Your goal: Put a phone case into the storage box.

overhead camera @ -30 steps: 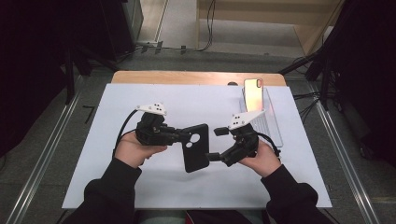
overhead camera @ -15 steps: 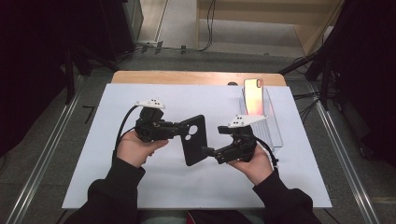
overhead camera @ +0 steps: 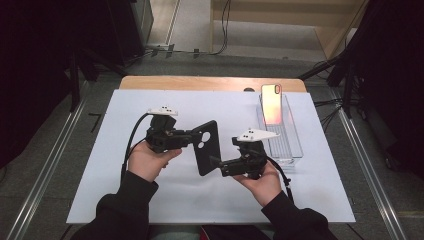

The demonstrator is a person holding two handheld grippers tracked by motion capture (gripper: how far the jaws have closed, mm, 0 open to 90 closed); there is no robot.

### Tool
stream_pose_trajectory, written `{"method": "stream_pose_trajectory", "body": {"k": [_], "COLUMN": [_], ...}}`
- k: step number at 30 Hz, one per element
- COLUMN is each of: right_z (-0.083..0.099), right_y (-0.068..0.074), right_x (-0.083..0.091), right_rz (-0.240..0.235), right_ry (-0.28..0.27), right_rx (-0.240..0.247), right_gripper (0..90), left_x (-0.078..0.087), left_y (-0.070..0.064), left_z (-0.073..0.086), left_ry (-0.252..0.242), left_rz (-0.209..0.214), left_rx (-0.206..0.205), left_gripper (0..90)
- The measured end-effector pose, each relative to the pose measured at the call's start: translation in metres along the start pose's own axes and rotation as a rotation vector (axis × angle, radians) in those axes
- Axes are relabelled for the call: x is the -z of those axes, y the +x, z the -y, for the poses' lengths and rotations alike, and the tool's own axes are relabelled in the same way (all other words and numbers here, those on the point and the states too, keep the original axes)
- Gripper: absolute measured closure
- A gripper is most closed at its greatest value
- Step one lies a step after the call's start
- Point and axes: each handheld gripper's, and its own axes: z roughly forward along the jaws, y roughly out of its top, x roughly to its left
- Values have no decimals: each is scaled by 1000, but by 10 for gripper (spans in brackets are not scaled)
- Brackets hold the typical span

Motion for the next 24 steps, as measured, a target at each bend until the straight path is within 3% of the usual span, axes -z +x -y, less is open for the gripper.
{"method": "stream_pose_trajectory", "body": {"k": [12,24], "right_z": [0,-1], "right_y": [9,12], "right_x": [-6,-13], "right_rz": [60,81], "right_ry": [-16,-17], "right_rx": [-17,-22], "right_gripper": [0,0], "left_x": [-8,-15], "left_y": [-13,-22], "left_z": [2,3], "left_ry": [0,10], "left_rz": [-31,-11], "left_rx": [-12,-9], "left_gripper": [765,765]}}
